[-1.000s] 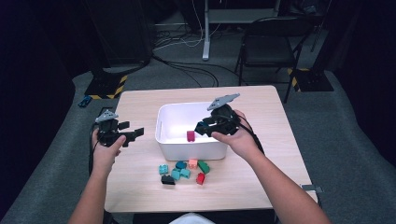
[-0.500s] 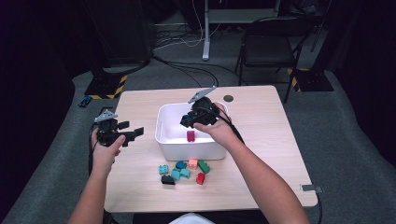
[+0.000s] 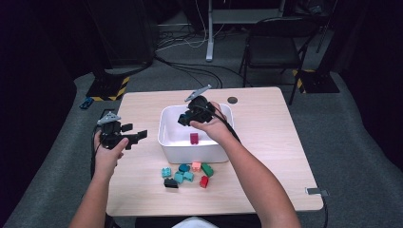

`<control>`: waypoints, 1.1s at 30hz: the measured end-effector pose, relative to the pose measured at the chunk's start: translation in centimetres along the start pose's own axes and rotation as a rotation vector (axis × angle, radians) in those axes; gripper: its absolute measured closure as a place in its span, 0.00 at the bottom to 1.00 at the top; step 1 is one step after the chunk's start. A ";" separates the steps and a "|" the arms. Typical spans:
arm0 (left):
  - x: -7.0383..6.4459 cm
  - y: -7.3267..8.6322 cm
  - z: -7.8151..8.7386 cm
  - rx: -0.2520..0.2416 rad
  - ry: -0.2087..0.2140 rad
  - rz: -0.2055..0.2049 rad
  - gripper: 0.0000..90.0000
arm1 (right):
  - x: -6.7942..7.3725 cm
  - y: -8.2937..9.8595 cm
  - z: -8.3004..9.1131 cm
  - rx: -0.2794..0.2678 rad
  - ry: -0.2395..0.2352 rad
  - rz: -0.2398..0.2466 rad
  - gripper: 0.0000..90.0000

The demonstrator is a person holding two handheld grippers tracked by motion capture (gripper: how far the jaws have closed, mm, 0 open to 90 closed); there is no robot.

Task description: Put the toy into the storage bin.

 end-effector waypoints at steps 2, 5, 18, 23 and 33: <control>0.1 0.0 0.1 0.009 -0.001 -0.002 0.20 | -0.3 0.2 -0.4 0.010 0.002 0.003 0.63; 0.2 0.0 0.2 0.006 0.000 0.005 0.20 | -0.6 0.7 -1.1 0.035 0.003 -0.013 0.63; 0.2 -0.1 0.2 0.003 0.001 0.005 0.20 | -0.9 1.5 -1.8 0.085 0.004 -0.013 0.53; 0.3 -0.1 0.2 0.003 -0.002 0.005 0.20 | -0.7 1.0 -0.9 0.065 0.015 -0.008 0.51; 0.3 -0.1 0.2 0.004 -0.007 0.002 0.21 | 0.1 0.2 3.3 0.027 0.037 0.003 0.50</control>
Point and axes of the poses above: each handheld gripper's, and its own axes: z roughly backward along the jaws, y roughly out of its underside, x roughly to its left, the point moved 9 cm from there along -z, roughly forward along the jaws, and after that the axes turned 14 degrees about z, right-handed, at the moved point
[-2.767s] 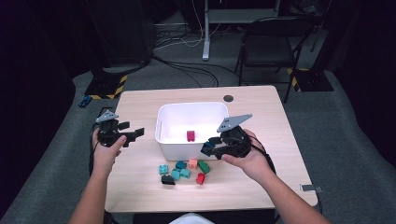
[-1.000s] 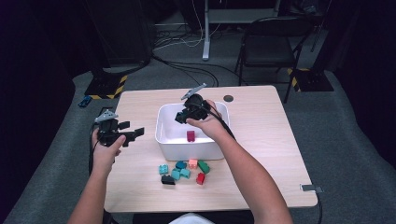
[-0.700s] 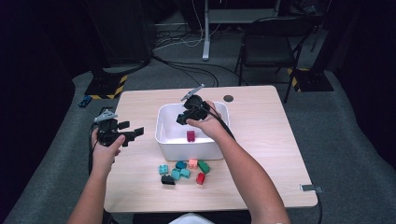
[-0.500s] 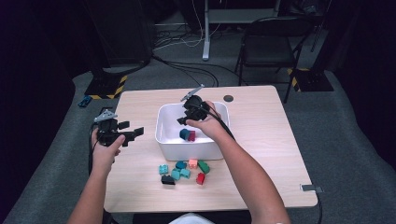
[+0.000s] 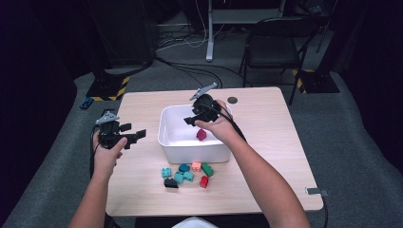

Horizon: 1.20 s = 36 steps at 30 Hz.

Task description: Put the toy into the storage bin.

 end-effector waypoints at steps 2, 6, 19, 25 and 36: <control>0.0 0.0 0.0 0.000 0.000 0.000 0.21 | 0.3 -0.1 0.9 -0.008 0.000 0.006 0.50; 0.0 0.0 0.0 -0.003 -0.003 0.000 0.21 | 1.0 0.0 2.4 -0.014 -0.001 0.012 0.50; 0.0 0.2 -0.2 0.007 -0.010 -0.003 0.21 | 4.8 1.0 7.1 -0.092 -0.036 0.061 0.50; 0.2 0.1 0.0 0.004 -0.012 0.004 0.21 | 6.8 1.6 8.1 -0.101 -0.055 0.100 0.50; 0.2 0.1 0.0 0.000 -0.015 0.001 0.21 | 9.8 4.1 8.5 -0.113 -0.072 0.112 0.50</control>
Point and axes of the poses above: each handheld gripper's, and its own axes: z roughly backward along the jaws, y roughly out of its underside, x roughly to its left, the point moved 9 cm from there along -z, roughly forward along the jaws, and after that the axes turned 14 degrees about z, right-handed, at the moved point
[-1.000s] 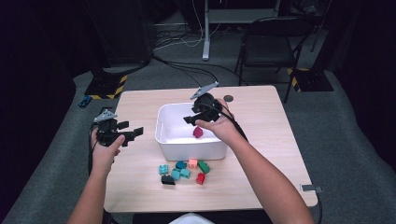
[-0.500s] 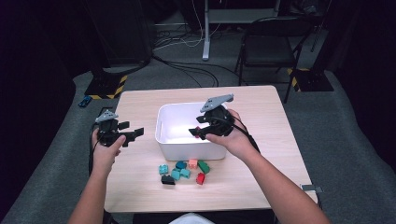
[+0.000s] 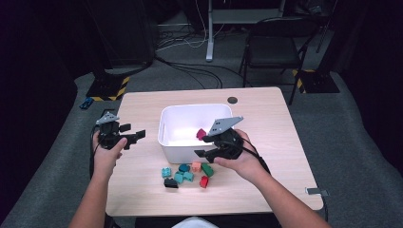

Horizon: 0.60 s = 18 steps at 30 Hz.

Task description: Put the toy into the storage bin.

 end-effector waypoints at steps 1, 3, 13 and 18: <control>0.0 0.0 0.0 0.002 0.000 0.002 0.21 | 0.2 0.2 0.0 0.003 -0.001 0.000 0.50; 0.0 0.0 0.0 0.003 -0.001 0.001 0.21 | 0.7 0.7 -0.2 0.004 0.000 -0.006 0.50; -0.1 0.1 0.0 0.006 -0.001 -0.005 0.21 | 2.7 3.4 -2.0 0.015 -0.017 -0.016 0.49; -0.1 0.1 0.0 0.005 -0.001 -0.004 0.21 | 3.6 5.0 -2.9 0.014 -0.025 -0.030 0.49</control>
Point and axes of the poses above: each handheld gripper's, and its own axes: z roughly backward along the jaws, y roughly out of its underside, x roughly to its left, the point moved 9 cm from there along -z, roughly forward along the jaws, and after that the axes turned 14 degrees about z, right-handed, at the moved point
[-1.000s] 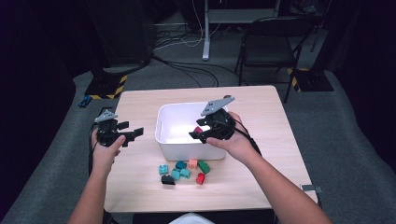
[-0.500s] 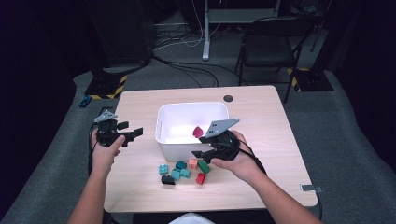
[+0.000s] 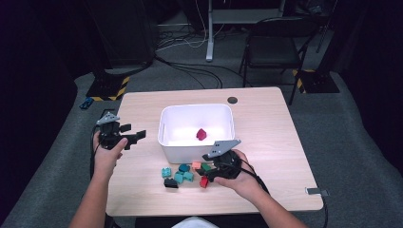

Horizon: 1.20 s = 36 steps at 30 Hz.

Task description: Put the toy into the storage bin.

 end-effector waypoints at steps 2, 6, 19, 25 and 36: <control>0.0 0.0 0.0 0.004 -0.002 -0.001 0.21 | 0.3 0.7 -0.4 0.004 -0.007 0.001 0.49; 0.0 0.1 -0.1 0.003 -0.003 0.000 0.21 | 0.9 2.0 -1.4 0.021 -0.011 0.004 0.49; 0.1 0.1 -0.1 0.009 -0.004 -0.006 0.21 | 1.8 5.5 -4.5 0.064 -0.027 -0.017 0.46; 0.1 0.1 -0.2 0.009 -0.005 -0.008 0.21 | 1.7 6.5 -5.6 0.089 -0.028 -0.016 0.46; 0.1 0.1 -0.1 0.010 -0.004 -0.008 0.21 | 1.9 7.4 -6.6 0.124 -0.025 0.006 0.52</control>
Point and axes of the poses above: each handheld gripper's, and its own axes: z roughly backward along the jaws, y roughly out of its underside, x roughly to its left, the point moved 9 cm from there along -z, roughly forward along the jaws, and after that the axes turned 14 degrees about z, right-handed, at the moved point
